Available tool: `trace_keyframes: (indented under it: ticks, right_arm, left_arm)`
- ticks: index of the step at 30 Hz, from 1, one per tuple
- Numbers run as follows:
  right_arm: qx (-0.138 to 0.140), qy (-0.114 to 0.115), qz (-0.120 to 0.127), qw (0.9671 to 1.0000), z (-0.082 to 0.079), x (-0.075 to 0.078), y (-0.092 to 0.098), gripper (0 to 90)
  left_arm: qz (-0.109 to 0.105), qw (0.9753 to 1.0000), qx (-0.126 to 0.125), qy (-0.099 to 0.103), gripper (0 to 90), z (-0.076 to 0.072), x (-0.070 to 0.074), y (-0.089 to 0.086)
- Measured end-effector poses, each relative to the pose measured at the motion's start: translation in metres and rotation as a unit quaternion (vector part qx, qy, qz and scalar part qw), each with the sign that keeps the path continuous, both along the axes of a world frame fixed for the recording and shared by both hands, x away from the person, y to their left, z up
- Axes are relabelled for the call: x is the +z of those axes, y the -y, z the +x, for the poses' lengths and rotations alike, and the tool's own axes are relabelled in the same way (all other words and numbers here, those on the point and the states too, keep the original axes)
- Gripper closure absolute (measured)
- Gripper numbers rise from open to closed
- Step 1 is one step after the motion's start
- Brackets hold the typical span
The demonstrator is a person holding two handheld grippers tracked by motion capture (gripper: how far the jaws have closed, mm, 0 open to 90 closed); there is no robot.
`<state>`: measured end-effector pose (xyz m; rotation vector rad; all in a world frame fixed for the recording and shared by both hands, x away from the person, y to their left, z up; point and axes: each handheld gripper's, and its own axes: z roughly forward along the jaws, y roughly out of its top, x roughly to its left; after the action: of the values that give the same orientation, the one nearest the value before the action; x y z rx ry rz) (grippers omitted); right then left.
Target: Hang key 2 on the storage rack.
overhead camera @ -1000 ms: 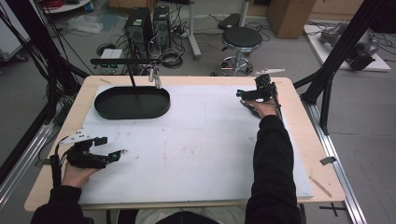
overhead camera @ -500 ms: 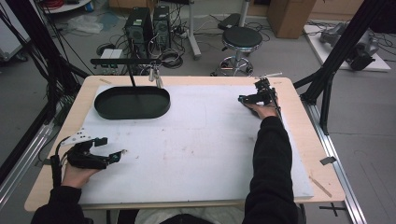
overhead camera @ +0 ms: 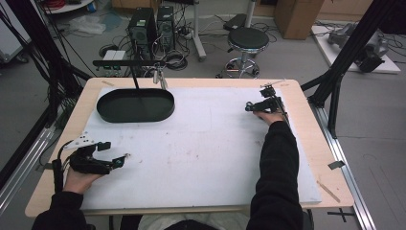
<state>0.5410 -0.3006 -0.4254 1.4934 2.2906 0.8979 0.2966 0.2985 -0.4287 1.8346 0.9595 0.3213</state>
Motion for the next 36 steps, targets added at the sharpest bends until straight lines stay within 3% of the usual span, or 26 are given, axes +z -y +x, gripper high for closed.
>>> trace_keyframes:
  ticks: [3,7,10,12,16,18,21,23,31,34,36]
  right_arm:
    - [0.006,-0.02,0.008,0.9997,0.002,-0.006,-0.002,5.6]
    - [-0.001,-0.015,-0.002,0.9999,0.005,-0.009,-0.004,6.4]
    - [-0.01,0.004,-0.016,0.9998,0.007,-0.008,-0.004,6.3]
    - [-0.015,0.014,-0.009,0.9998,0.007,-0.007,-0.004,6.3]
    - [-0.027,0.048,-0.021,0.9983,0.009,-0.004,-0.002,6.3]
    - [-0.032,0.044,-0.023,0.9982,0.011,-0.005,-0.001,6.3]
    - [-0.032,0.014,-0.053,0.998,0.018,-0.011,0.004,6.4]
    - [-0.03,0.001,-0.053,0.9982,0.02,-0.014,0.006,6.6]
    - [-0.019,0.01,-0.058,0.9981,0.018,-0.011,0.012,31.2]
    - [-0.005,0.009,-0.059,0.9982,0.016,-0.009,0.009,47.1]
    - [0.0,0.004,-0.055,0.9985,0.015,-0.007,0.006,63.4]
  left_arm:
    - [-0.001,1.0,-0.002,0.0,5.9,0.0,0.0,0.001]
    - [0.002,1.0,-0.003,0.0,5.9,0.0,0.0,0.001]
    - [0.002,1.0,-0.002,-0.001,5.9,0.0,0.0,0.002]
    - [0.001,1.0,-0.002,0.0,5.9,0.0,0.0,0.002]
    - [0.003,1.0,-0.002,-0.001,5.9,-0.001,0.0,0.004]
    - [0.006,1.0,-0.004,-0.002,5.9,-0.001,0.0,0.004]
    - [0.007,1.0,-0.002,-0.003,5.9,0.0,0.0,0.005]
    - [0.006,1.0,-0.001,-0.004,5.9,0.0,0.0,0.005]
    - [0.011,0.9999,0.0,-0.005,5.9,-0.001,0.0,0.005]
    - [0.011,0.9999,-0.001,-0.005,6.0,-0.002,0.0,0.005]
    - [0.01,0.9999,-0.001,-0.004,5.9,-0.002,0.0,0.004]
